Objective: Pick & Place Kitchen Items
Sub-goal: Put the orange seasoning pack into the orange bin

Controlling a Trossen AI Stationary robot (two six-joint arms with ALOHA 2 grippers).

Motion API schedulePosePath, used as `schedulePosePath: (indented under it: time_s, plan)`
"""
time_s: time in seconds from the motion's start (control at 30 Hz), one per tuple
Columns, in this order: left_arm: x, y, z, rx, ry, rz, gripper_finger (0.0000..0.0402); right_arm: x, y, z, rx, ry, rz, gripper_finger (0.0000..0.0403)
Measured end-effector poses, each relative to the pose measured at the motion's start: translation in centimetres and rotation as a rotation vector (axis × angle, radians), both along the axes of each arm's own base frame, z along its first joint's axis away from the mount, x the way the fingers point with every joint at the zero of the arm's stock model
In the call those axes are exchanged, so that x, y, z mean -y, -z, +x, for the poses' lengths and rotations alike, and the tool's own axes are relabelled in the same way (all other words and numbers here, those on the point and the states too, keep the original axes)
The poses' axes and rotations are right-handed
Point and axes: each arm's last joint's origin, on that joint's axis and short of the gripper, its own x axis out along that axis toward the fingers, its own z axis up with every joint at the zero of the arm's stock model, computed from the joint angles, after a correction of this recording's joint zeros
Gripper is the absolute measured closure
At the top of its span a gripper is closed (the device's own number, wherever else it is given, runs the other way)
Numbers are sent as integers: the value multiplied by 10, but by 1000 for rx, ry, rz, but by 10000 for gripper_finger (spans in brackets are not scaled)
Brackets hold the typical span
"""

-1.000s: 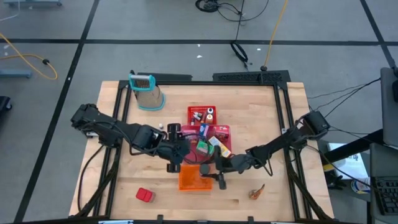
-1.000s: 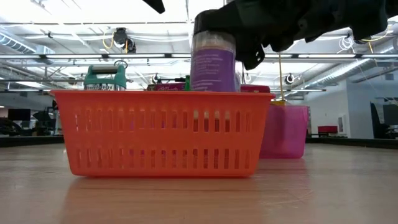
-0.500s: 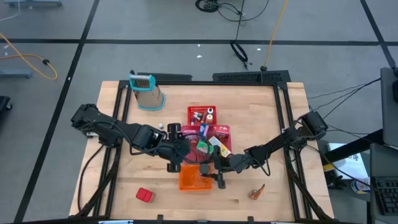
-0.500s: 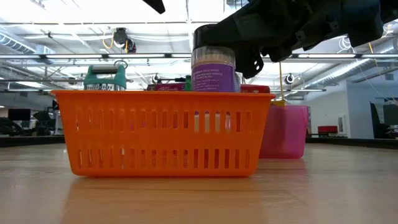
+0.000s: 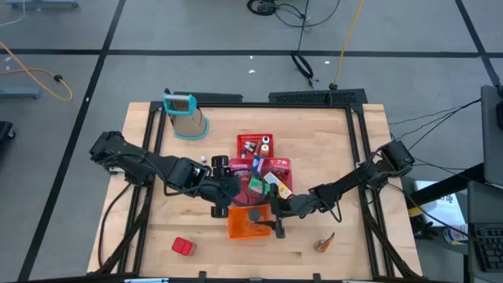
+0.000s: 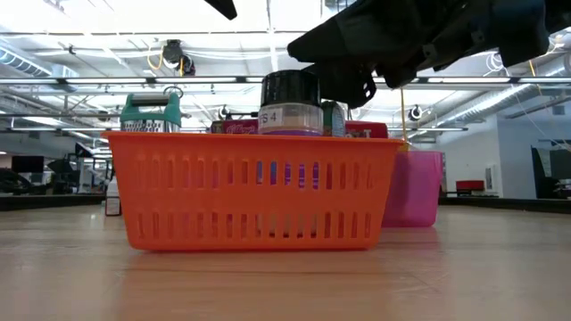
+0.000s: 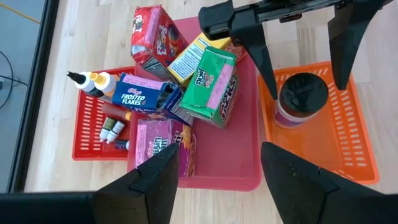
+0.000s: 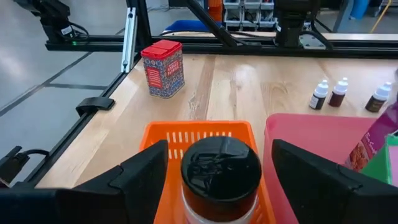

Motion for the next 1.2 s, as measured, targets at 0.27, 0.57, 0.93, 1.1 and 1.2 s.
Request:
schedulePosePath:
  time_s: [0.27, 0.57, 0.93, 1.1, 1.2]
  plan:
    - [0, 0, 0, 0, 1, 1, 176, -20, -33, -21, 64, -88, -8, 127]
    - [0, 0, 0, -1, 2, 2, 176, -67, -51, -81, -79, -309, -77, 128]
    - [0, 0, 0, 2, -10, -7, 176, -99, -60, -134, -140, -403, -64, 148]
    - [0, 1, 0, 3, -17, -11, 176, -98, -58, -146, -239, -383, -17, 155]
    - [0, 6, 1, -1, -18, -10, 176, -96, -55, -148, -291, -358, 1, 158]
